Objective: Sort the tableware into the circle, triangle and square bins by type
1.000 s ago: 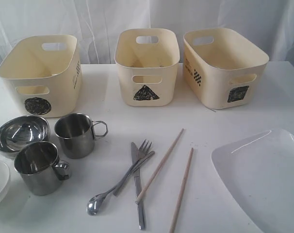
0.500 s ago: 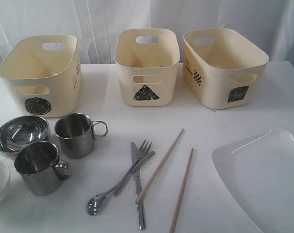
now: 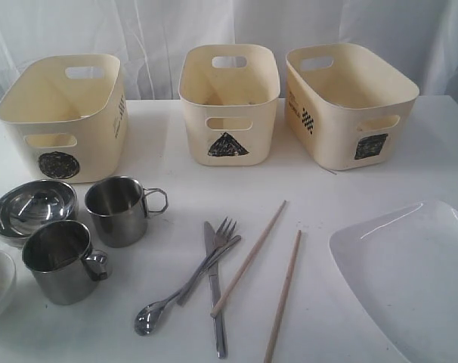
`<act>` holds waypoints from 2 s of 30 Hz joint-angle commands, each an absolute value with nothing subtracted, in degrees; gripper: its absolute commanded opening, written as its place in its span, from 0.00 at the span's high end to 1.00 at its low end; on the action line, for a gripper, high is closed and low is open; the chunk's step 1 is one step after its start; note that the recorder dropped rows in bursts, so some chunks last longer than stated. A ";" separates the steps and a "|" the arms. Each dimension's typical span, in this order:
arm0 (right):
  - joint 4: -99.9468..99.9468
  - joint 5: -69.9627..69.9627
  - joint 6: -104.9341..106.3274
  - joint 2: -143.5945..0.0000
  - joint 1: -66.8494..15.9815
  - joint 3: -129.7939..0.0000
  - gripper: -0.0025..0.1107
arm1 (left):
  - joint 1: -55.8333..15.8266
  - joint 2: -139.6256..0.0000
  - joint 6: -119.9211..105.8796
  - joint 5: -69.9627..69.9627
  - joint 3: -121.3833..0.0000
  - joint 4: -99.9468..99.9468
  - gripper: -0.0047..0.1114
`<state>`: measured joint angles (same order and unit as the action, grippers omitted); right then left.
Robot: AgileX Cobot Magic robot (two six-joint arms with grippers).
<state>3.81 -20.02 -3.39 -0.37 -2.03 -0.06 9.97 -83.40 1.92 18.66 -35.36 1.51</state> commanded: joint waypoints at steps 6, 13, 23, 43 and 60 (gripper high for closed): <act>4.21 -20.01 -3.45 0.00 -2.25 0.00 0.98 | 9.62 -82.84 2.17 31.30 -38.07 -3.15 0.96; 4.21 -20.01 -3.45 0.00 -2.25 0.00 0.98 | 9.62 -73.49 2.17 40.22 -47.29 -5.43 0.96; 4.21 -20.01 -3.45 0.00 -2.25 0.00 0.98 | 9.62 -60.73 0.00 24.59 -60.91 0.34 0.96; 4.21 -20.01 -3.45 0.00 -2.25 0.00 0.98 | -0.72 -101.08 0.00 -17.94 -77.17 8.41 0.96; 4.21 -20.01 -3.45 0.00 -2.25 0.00 0.98 | -0.72 -109.06 0.00 2.49 -83.45 2.51 0.51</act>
<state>3.81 -20.02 -3.39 -0.37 -2.03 -0.06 -0.62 -109.89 0.00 -2.97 -83.26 2.73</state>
